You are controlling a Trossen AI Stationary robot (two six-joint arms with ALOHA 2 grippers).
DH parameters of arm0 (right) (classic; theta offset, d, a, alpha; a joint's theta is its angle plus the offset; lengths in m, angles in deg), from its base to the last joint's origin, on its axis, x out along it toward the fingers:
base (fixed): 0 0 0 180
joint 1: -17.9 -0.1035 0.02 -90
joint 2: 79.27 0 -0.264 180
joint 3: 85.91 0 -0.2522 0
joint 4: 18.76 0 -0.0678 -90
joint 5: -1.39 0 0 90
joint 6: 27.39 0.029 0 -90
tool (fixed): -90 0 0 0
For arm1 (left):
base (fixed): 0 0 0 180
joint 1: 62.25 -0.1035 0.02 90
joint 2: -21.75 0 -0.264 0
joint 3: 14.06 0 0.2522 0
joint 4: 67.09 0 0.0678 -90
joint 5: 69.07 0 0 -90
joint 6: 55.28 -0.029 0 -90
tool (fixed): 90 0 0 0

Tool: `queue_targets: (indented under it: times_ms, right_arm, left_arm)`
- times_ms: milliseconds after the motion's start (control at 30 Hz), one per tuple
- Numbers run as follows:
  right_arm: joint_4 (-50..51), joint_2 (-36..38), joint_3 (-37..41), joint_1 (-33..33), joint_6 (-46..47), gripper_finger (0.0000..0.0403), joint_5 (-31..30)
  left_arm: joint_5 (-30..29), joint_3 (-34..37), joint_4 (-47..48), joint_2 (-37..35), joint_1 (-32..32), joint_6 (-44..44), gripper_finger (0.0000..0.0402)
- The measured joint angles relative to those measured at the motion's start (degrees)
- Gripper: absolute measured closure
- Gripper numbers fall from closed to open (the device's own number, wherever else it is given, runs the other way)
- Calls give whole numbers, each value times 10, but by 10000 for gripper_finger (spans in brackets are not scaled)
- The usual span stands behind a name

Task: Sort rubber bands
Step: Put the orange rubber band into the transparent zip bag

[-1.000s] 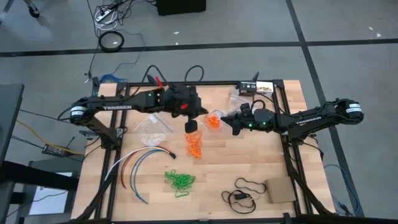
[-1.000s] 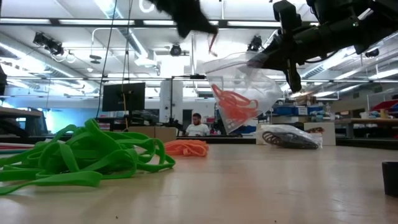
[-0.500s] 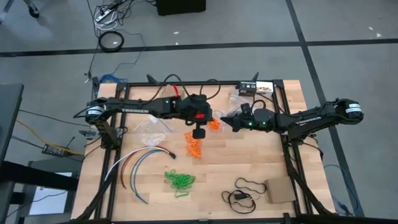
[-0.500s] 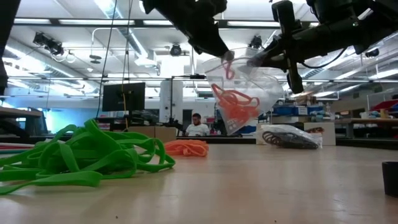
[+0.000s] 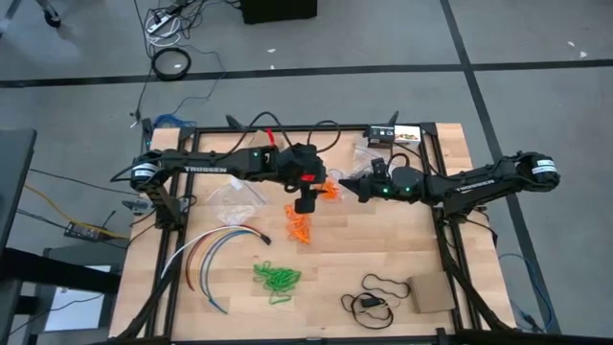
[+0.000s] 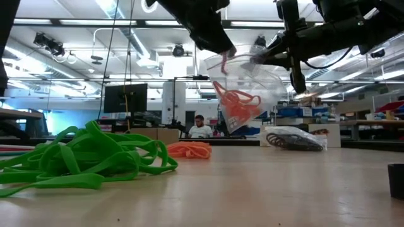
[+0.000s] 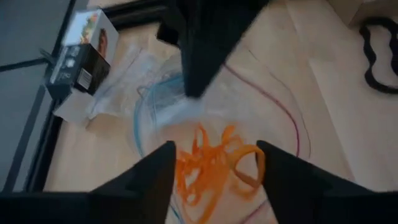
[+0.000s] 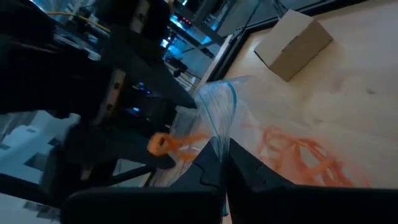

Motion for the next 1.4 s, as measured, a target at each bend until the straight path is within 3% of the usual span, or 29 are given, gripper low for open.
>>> queue_targets:
  times_ms: [200, 433, 633, 933, 1200, 1400]
  right_arm:
    - [-16, 0, 0, 0, -13, 399, 2]
    - [-30, 0, 0, 0, -15, 402, 3]
    - [-36, 0, 0, 0, -12, 401, 7]
    - [-52, 0, 0, 0, -10, 401, 7]
    - [-55, 0, 0, 0, -10, 401, 6]
    - [-52, 0, 0, 0, -10, 402, 6]
  left_arm:
    - [-6, 0, -4, -6, 0, 2, 136]
    - [-19, -1, 16, -31, 0, 3, 142]
    - [-68, -1, 67, -61, 0, 3, 144]
    - [-89, 7, 153, -80, -1, 6, 145]
    - [-92, 118, 128, -95, -1, 22, 155]
    - [-80, 247, 9, -137, -1, 65, 190]
